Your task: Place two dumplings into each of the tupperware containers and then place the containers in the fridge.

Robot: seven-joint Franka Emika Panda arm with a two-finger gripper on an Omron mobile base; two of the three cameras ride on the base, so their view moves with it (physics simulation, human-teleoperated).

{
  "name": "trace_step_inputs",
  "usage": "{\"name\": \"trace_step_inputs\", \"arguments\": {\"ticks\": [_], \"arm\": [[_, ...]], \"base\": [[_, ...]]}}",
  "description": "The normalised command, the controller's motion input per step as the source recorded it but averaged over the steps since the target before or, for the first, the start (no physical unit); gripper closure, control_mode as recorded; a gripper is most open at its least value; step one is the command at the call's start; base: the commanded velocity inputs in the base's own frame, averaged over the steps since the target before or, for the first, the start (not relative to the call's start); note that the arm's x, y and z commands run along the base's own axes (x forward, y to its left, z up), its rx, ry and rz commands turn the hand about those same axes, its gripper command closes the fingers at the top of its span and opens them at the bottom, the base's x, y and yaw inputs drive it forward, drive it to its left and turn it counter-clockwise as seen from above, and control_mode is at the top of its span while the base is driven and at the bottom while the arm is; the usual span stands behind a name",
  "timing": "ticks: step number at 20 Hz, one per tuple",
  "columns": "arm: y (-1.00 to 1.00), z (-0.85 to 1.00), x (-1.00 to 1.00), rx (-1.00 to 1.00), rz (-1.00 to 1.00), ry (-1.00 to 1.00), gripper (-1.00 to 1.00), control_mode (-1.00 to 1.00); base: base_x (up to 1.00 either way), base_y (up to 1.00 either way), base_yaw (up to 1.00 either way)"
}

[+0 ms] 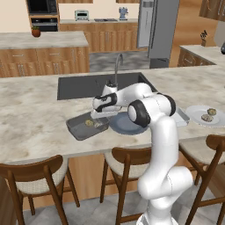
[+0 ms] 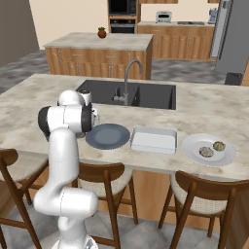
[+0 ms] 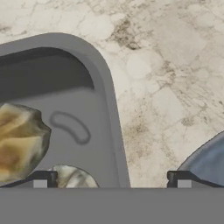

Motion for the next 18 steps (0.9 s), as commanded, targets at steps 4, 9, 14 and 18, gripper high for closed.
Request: {"name": "trace_step_inputs", "arguments": {"ticks": [4,9,14,18], "arm": [[0.00,0.00,0.00,0.00,0.02,0.00,1.00,-1.00],[0.00,0.00,0.00,0.00,0.00,0.00,1.00,-1.00],[0.00,0.41,-0.03,0.01,-0.03,0.03,1.00,-1.00],[0.00,0.68,-0.17,0.00,-0.19,0.05,1.00,-1.00]], "base": [[0.00,0.00,0.00],[0.00,0.00,0.00],[0.00,0.00,0.00],[0.00,0.00,0.00]]}}
